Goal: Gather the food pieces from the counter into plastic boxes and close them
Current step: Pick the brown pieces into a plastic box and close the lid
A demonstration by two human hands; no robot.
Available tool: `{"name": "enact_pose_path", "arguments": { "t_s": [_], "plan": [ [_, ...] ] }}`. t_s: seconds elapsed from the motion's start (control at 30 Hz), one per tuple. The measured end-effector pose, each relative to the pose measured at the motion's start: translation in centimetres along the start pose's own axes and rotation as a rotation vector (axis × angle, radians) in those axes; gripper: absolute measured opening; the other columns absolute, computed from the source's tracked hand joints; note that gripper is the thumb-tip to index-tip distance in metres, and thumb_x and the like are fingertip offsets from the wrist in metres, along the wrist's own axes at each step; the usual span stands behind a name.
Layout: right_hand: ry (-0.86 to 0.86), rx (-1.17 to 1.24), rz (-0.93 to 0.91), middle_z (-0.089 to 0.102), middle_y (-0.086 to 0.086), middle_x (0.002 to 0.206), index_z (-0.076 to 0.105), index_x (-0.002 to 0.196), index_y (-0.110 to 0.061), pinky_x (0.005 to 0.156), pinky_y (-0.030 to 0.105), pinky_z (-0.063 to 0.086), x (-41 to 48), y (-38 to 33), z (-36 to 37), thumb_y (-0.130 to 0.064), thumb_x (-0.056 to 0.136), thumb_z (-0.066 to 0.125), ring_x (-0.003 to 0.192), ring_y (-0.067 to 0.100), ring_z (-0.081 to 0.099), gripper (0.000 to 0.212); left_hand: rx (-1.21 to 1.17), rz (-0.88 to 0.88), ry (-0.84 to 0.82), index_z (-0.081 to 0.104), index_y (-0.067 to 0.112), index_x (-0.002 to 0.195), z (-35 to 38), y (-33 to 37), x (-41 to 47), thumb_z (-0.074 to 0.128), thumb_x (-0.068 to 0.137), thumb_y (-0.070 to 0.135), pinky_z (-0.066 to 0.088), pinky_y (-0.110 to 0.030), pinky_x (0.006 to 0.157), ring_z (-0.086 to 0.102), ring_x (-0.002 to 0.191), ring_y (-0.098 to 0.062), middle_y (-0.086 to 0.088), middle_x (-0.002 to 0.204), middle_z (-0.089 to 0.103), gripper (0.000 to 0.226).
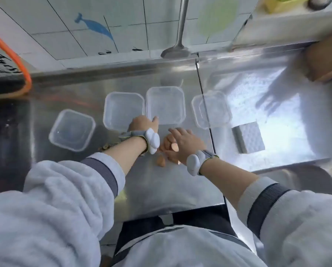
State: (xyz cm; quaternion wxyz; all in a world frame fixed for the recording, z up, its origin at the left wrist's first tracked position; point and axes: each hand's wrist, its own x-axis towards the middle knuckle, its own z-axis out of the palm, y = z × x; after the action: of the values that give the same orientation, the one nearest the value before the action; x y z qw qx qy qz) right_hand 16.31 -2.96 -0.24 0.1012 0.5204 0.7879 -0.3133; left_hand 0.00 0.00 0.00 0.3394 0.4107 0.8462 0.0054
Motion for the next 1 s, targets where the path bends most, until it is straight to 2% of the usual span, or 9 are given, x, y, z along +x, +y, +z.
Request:
{"name": "enact_pose_path", "arguments": {
  "t_s": [0.2,0.37,0.47,0.57,0.63,0.7,0.77,0.9,1.0],
  "plan": [
    [-0.028,-0.079,-0.102,0.040,0.004,0.119,0.035,0.130,-0.032,0.058,0.034,0.043,1.1,0.0,2.0,-0.062,0.069,0.065,0.106,0.031,0.048,0.074,-0.121,-0.056,-0.034,0.067,0.001,0.084,2.2,0.2,1.7,0.047,0.088,0.045,0.044,-0.031,0.065,0.062,0.077,-0.031,-0.012,0.087,0.072,0.048],
    [-0.024,-0.011,-0.087,0.038,0.006,0.115,0.036,0.120,-0.038,0.060,0.034,0.043,1.8,-0.1,3.1,-0.057,0.075,0.060,0.098,0.031,0.049,0.054,-0.269,-0.102,-0.028,0.057,0.007,0.102,3.2,0.6,3.1,0.049,0.079,0.046,0.057,-0.042,0.079,0.070,0.085,-0.034,-0.010,0.093,0.073,0.046],
    [0.007,-0.025,-0.057,0.039,0.005,0.118,0.048,0.112,-0.032,0.059,0.034,0.045,2.0,0.4,3.9,-0.052,0.083,0.055,0.101,0.031,0.049,0.036,-0.423,-0.117,-0.061,0.053,0.011,0.089,3.6,0.7,3.9,0.048,0.079,0.040,0.060,-0.041,0.071,0.072,0.069,-0.029,-0.006,0.078,0.075,0.031],
    [0.034,-0.102,-0.094,0.038,0.005,0.124,0.048,0.117,-0.029,0.057,0.035,0.049,2.1,0.7,4.7,-0.054,0.085,0.054,0.103,0.031,0.048,0.041,-0.610,-0.139,-0.087,0.047,0.009,0.093,3.5,0.9,4.4,0.046,0.088,0.021,0.054,-0.031,0.056,0.066,0.053,-0.025,-0.005,0.072,0.072,0.013],
    [0.059,-0.150,-0.096,0.038,0.007,0.128,0.047,0.122,-0.026,0.056,0.035,0.049,2.0,0.7,5.1,-0.052,0.085,0.055,0.105,0.031,0.047,0.046,-0.668,-0.147,-0.123,0.045,0.007,0.101,3.3,1.1,4.3,0.042,0.090,0.014,0.050,-0.028,0.053,0.062,0.051,-0.023,-0.008,0.072,0.069,0.014],
    [0.075,-0.182,-0.092,0.039,0.009,0.129,0.048,0.122,-0.023,0.053,0.033,0.044,1.8,0.5,5.6,-0.049,0.086,0.054,0.103,0.032,0.047,0.045,-0.720,-0.141,-0.156,0.046,0.008,0.095,2.8,1.1,3.9,0.039,0.090,0.009,0.047,-0.028,0.050,0.060,0.051,-0.023,-0.011,0.070,0.066,0.008],
    [0.102,-0.194,-0.105,0.043,0.011,0.126,0.051,0.118,-0.020,0.050,0.033,0.042,1.6,0.6,6.0,-0.046,0.087,0.055,0.098,0.033,0.049,0.041,-0.756,-0.129,-0.162,0.049,0.012,0.086,2.1,1.0,3.2,0.038,0.091,0.007,0.046,-0.027,0.045,0.058,0.051,-0.022,-0.013,0.069,0.064,0.014],
    [0.144,-0.147,-0.105,0.046,0.014,0.119,0.053,0.106,-0.017,0.047,0.032,0.041,1.9,0.2,6.2,-0.044,0.086,0.056,0.090,0.033,0.049,0.034,-0.835,-0.132,-0.144,0.053,0.011,0.105,-0.3,-0.1,2.2,0.040,0.091,0.007,0.049,-0.025,0.041,0.061,0.043,-0.013,-0.009,0.067,0.063,0.019],
    [0.162,-0.116,-0.047,0.044,0.015,0.121,0.053,0.106,-0.016,0.051,0.034,0.044,2.0,-0.5,6.4,-0.041,0.084,0.060,0.093,0.034,0.049,0.034,-0.901,-0.117,-0.155,0.054,0.009,0.096,-2.2,-1.0,0.6,0.039,0.091,0.002,0.048,-0.023,0.040,0.059,0.039,-0.010,-0.009,0.068,0.063,0.017]
  ]
}}
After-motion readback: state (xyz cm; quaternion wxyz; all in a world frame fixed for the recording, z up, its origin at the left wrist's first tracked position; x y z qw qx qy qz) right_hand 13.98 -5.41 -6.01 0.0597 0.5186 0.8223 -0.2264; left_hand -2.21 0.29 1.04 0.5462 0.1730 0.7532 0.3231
